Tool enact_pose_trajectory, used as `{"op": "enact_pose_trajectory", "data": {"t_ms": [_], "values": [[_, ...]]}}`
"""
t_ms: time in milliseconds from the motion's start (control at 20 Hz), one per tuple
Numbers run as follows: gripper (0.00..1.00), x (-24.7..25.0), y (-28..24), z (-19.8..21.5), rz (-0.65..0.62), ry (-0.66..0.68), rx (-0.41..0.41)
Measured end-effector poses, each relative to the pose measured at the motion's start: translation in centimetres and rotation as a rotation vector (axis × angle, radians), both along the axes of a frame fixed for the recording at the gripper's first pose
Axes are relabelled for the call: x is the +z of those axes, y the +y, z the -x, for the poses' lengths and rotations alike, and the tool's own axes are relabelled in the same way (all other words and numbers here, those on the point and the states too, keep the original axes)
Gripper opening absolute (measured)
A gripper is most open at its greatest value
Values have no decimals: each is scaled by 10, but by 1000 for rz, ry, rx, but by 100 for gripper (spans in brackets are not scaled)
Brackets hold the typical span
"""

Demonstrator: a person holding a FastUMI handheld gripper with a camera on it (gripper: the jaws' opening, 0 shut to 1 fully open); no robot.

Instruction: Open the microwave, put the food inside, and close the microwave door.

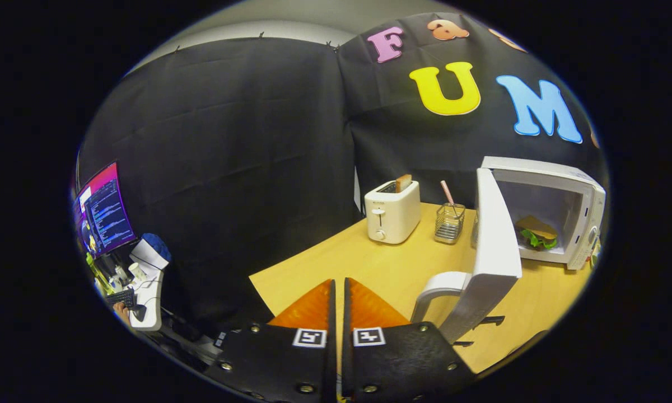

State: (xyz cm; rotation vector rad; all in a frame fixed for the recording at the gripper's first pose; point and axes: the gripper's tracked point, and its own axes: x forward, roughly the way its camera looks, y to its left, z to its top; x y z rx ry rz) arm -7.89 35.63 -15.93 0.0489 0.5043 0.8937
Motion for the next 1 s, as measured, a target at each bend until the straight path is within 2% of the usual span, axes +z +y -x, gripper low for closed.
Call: {"op": "enact_pose_trajectory", "data": {"t_ms": [200, 400, 1000], "values": [[2, -21, -11, -10, 45, 24, -8], [2, -23, -26, -23, 4, 80, -43], [1, -22, -99, -32, 32, 80, -126]]}}
